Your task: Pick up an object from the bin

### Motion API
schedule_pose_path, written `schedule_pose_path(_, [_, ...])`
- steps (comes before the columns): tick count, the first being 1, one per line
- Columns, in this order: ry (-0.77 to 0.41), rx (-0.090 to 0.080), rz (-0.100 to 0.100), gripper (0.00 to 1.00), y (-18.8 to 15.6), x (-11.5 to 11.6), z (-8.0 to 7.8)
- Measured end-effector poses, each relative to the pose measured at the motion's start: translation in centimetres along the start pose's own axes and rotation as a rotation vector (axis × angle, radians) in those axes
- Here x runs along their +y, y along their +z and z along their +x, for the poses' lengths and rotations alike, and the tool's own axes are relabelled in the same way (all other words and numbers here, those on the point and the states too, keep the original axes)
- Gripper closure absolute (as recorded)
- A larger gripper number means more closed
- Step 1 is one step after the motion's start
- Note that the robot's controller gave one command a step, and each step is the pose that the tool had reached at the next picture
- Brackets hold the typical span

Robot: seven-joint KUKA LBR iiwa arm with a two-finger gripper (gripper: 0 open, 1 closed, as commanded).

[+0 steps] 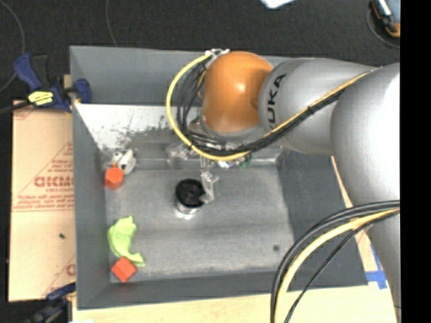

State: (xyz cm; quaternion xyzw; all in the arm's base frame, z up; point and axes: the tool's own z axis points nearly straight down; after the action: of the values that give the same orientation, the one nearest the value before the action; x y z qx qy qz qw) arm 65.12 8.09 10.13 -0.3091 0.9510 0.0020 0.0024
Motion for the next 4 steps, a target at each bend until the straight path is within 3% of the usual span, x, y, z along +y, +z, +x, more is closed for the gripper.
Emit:
schedule_pose_path(1, [0.255,-0.008,0.012,0.0,2.7,0.0,2.1])
schedule_pose_path(2, [-0.19,-0.016,0.014,1.0,2.0,1.8,1.5])
schedule_pose_path(4, [-0.188,-0.016,0.013,1.0,1.6,1.8,1.6])
